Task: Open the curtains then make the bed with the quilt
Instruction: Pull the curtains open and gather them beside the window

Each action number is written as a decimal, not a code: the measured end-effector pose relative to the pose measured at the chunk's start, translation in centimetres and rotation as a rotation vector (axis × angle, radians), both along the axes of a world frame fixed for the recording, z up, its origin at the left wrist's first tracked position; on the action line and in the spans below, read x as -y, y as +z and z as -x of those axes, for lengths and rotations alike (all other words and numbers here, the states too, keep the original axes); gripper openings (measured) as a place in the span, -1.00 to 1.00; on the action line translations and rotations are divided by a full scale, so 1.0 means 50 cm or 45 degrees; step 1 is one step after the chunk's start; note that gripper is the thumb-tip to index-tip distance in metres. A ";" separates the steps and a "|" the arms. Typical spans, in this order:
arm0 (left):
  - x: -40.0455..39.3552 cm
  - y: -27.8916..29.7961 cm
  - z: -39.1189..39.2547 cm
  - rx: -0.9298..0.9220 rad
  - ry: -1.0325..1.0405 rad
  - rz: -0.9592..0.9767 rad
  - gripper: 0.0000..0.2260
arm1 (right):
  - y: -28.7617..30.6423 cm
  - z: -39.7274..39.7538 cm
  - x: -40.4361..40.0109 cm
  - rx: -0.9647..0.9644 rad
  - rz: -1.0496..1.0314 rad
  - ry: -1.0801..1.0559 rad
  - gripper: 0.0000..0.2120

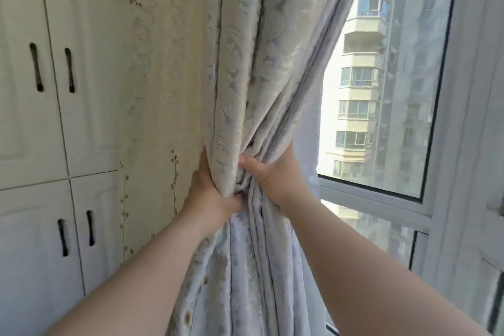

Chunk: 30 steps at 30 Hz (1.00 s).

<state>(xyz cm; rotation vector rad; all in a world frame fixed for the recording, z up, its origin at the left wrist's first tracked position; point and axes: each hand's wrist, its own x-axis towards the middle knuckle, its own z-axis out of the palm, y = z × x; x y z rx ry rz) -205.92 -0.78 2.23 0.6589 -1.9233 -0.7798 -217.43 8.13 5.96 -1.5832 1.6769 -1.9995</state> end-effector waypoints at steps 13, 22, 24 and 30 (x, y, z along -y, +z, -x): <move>0.242 0.007 -0.018 -0.088 0.477 0.106 -0.10 | 0.011 -0.015 0.300 -0.097 -0.191 -0.068 -0.58; 0.491 0.011 -0.062 0.056 0.868 0.439 0.02 | 0.025 0.029 0.513 0.111 -0.152 -0.130 0.01; 0.549 0.016 -0.079 0.092 0.964 0.505 0.03 | 0.021 -0.021 0.599 0.027 -0.242 -0.068 -0.40; 0.668 -0.011 -0.136 0.318 1.022 0.363 0.01 | -0.005 -0.145 0.755 -0.228 -0.584 0.021 -0.58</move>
